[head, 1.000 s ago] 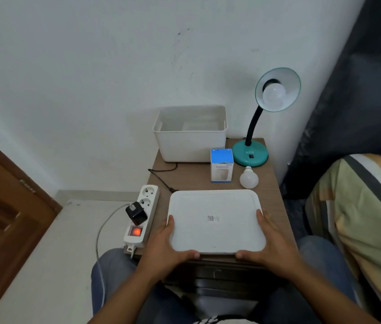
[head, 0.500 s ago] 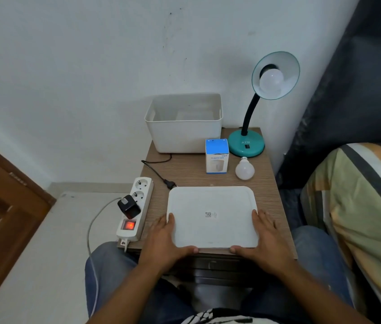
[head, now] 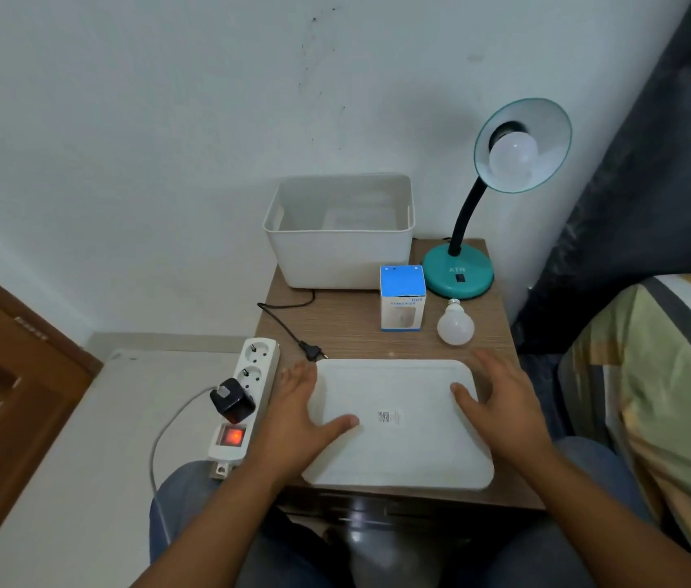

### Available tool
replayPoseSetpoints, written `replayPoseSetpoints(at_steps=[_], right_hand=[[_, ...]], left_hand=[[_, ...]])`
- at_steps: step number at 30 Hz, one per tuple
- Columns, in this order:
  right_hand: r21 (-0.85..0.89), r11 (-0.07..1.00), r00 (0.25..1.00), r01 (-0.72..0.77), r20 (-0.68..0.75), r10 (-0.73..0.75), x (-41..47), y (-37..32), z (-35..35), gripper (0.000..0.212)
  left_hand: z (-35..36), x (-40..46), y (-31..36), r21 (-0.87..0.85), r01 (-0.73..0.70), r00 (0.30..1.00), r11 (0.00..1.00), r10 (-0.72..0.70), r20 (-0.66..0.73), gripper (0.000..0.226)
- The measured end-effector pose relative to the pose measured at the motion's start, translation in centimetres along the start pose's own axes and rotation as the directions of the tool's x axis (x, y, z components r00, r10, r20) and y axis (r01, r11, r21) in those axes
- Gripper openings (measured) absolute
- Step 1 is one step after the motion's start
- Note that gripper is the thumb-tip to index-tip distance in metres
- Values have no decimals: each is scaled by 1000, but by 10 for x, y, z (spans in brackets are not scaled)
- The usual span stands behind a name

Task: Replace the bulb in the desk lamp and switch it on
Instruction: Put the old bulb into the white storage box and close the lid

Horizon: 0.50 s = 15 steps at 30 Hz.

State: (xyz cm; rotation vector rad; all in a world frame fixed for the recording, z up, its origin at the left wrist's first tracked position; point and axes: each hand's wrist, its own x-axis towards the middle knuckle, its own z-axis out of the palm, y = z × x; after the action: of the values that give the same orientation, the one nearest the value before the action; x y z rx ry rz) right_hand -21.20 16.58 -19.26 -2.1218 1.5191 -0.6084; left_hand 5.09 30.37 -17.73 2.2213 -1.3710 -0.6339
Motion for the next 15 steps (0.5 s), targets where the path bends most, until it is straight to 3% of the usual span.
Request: replayPoseSetpoints(at_steps=[6,15], right_hand=[[-31,995,995,-98,18,99,55,-6,10,68],[68,980,981,-188,63,184,84,-10,21,67]], left_hand=[[-54,76,23,-231,-1,980,973,-44,-193,96],[-111,180,33,-176,14,964,984,-60,-259,115]])
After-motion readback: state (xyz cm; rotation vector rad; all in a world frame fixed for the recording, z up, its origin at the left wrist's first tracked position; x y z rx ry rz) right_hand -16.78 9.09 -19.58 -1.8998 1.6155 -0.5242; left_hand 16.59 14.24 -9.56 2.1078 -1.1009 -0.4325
